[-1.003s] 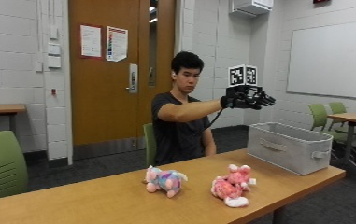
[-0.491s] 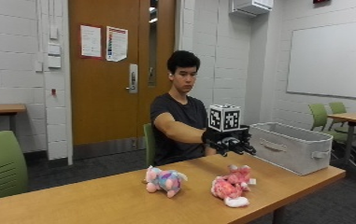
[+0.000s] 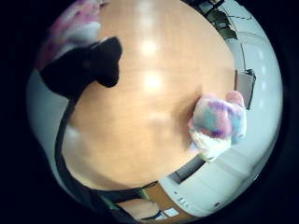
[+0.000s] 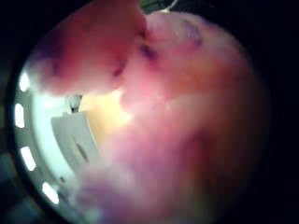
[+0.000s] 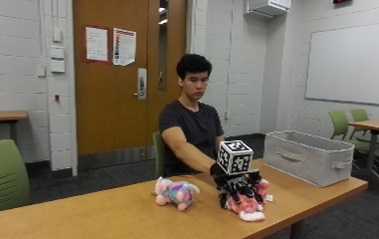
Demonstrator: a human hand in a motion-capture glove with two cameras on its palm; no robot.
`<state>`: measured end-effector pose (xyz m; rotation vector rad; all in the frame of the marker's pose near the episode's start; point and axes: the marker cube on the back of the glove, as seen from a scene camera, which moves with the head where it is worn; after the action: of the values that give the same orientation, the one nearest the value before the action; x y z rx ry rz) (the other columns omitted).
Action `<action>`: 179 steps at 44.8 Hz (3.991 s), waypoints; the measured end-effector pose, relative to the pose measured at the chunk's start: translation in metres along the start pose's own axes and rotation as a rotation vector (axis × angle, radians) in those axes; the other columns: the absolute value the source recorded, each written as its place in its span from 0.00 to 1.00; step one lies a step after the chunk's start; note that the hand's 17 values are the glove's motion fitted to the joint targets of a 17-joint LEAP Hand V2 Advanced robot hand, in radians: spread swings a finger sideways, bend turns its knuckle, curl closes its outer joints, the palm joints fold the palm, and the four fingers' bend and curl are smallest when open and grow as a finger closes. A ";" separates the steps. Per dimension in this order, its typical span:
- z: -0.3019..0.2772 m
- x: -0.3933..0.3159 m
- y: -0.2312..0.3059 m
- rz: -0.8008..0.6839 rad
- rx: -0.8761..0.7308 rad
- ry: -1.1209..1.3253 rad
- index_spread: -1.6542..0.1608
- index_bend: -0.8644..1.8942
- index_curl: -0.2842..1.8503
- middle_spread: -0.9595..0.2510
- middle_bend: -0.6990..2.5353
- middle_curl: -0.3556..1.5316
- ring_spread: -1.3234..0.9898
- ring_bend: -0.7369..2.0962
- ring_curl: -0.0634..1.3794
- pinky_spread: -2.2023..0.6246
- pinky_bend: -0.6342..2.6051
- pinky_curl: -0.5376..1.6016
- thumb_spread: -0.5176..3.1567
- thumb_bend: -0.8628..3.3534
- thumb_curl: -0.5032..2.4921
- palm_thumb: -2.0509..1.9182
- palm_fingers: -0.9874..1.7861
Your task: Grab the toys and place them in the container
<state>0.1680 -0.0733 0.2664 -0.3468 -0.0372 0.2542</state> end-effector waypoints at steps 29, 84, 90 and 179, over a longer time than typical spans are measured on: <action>-0.021 0.002 0.000 0.088 0.144 0.027 0.68 0.39 0.36 0.58 0.35 0.30 0.41 0.65 0.32 0.64 0.57 0.44 0.46 0.28 0.32 0.67 0.72; -0.215 -0.379 0.176 -0.554 0.336 0.131 0.66 0.36 0.32 0.43 0.40 0.44 0.38 0.67 0.38 0.62 0.53 0.45 0.35 0.24 0.45 0.69 0.73; -0.192 -0.381 0.177 -0.523 0.090 0.105 0.68 0.32 0.31 0.51 0.33 0.42 0.40 0.65 0.38 0.62 0.58 0.47 0.41 0.21 0.42 0.63 0.58; -0.116 0.196 0.068 0.126 0.269 0.073 0.76 0.33 0.20 0.78 0.28 0.36 0.51 0.32 0.18 0.77 0.37 0.41 0.38 0.18 0.22 0.48 0.28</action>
<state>0.3500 0.0000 0.1331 -0.0905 0.0901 0.3663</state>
